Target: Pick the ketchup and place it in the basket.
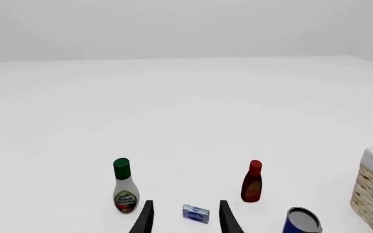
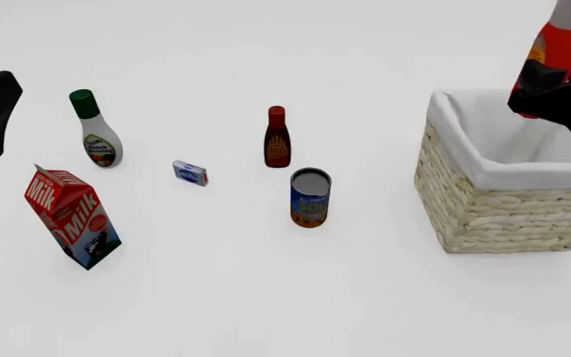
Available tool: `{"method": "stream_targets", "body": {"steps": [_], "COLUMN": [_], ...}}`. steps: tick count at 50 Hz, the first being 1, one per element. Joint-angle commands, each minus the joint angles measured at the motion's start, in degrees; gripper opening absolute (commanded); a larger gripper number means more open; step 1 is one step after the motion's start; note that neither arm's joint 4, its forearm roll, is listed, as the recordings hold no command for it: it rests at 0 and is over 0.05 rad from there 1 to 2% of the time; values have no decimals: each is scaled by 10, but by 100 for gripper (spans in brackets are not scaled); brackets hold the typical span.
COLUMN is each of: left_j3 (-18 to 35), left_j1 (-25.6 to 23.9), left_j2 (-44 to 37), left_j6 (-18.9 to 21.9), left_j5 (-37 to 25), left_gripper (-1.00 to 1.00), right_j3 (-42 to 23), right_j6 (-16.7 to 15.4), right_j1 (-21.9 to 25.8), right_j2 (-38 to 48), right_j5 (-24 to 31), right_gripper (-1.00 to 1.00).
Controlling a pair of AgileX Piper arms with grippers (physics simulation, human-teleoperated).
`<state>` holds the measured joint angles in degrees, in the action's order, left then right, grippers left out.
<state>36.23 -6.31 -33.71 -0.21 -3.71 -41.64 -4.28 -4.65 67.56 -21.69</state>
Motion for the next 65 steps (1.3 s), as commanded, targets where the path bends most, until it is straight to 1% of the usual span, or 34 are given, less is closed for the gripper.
{"method": "stream_targets", "body": {"steps": [1, 3, 6, 13, 25, 30, 42, 65], "left_j3": [0, -1, -2, -2, 3, 5, 4, 0], "left_j1": [1, 1, 1, 5, 3, 2, 2, 7], "left_j2": [-4, -5, -7, -11, -18, -19, -18, -7], "left_j6": [1, 1, 2, 3, 4, 4, 4, -2], "left_j5": [4, 5, 7, 11, 15, 14, 15, 11], "left_gripper": [100, 100, 100, 100, 100, 100, 100, 100], "right_j3": [-2, -2, -6, -10, -2, -2, 2, 0], "right_j6": [19, 20, 37, 43, 52, 46, 43, 40], "right_j1": [-30, -35, -43, -52, -70, -73, -78, -78], "right_j2": [34, 43, 57, 78, 126, 145, 178, 214], "right_j5": [-32, -39, -45, -58, -96, -103, -120, -126], "right_gripper": [-100, -100, -100, -100, -100, -100, -100, -100]}}
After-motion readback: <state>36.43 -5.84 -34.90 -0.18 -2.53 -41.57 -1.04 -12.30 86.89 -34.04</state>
